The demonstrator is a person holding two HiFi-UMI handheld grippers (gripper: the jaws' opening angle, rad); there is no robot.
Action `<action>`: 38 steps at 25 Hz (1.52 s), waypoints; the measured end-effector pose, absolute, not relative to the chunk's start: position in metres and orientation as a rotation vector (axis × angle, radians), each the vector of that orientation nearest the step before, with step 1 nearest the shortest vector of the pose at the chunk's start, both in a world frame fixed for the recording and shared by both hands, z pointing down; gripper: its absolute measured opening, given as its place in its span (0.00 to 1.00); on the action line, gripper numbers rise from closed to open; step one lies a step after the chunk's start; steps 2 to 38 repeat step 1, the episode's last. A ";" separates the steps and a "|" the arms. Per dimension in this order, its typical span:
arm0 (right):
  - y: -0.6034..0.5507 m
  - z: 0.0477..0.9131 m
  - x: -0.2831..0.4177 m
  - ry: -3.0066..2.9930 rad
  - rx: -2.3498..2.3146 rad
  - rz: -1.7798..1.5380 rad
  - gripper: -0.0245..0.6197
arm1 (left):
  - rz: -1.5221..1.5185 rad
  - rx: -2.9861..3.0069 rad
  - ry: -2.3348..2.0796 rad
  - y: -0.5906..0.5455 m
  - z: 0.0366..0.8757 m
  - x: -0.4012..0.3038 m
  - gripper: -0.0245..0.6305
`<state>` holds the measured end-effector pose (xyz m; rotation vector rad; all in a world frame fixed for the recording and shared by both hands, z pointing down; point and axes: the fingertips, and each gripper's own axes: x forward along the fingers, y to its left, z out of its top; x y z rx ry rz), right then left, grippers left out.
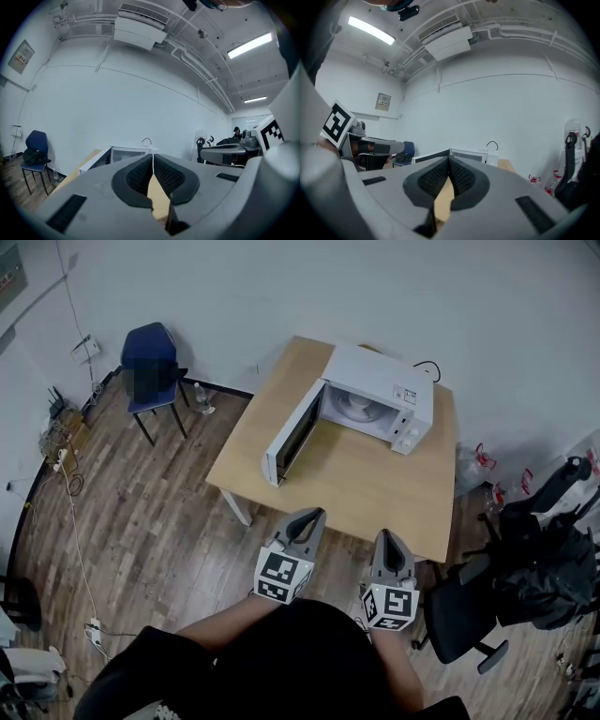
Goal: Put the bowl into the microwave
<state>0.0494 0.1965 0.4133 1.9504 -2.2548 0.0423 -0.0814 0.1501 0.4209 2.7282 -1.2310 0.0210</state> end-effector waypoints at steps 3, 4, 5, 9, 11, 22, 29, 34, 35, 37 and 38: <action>0.202 0.411 0.051 -2.265 1.962 0.040 0.13 | 0.021 2.739 -1.233 0.155 0.419 -0.079 0.07; 0.202 0.411 0.051 -2.265 1.962 0.040 0.13 | 0.021 2.739 -1.233 0.155 0.419 -0.079 0.07; 0.202 0.411 0.051 -2.265 1.962 0.040 0.13 | 0.021 2.739 -1.233 0.155 0.419 -0.079 0.07; 0.202 0.411 0.051 -2.265 1.962 0.040 0.13 | 0.021 2.739 -1.233 0.155 0.419 -0.079 0.07; 0.202 0.411 0.051 -2.265 1.962 0.040 0.13 | 0.021 2.739 -1.233 0.155 0.419 -0.079 0.07; 0.202 0.411 0.051 -2.265 1.962 0.040 0.13 | 0.021 2.739 -1.233 0.155 0.419 -0.079 0.07; 0.202 0.411 0.051 -2.265 1.962 0.040 0.13 | 0.021 2.739 -1.233 0.155 0.419 -0.079 0.07; 0.202 0.411 0.051 -2.265 1.962 0.040 0.13 | 0.021 2.739 -1.233 0.155 0.419 -0.079 0.07; 0.202 0.411 0.051 -2.265 1.962 0.040 0.13 | 0.021 2.739 -1.233 0.155 0.419 -0.079 0.07; 0.202 0.411 0.051 -2.265 1.962 0.040 0.13 | 0.021 2.739 -1.233 0.155 0.419 -0.079 0.07; 0.202 0.411 0.051 -2.265 1.962 0.040 0.13 | 0.021 2.739 -1.233 0.155 0.419 -0.079 0.07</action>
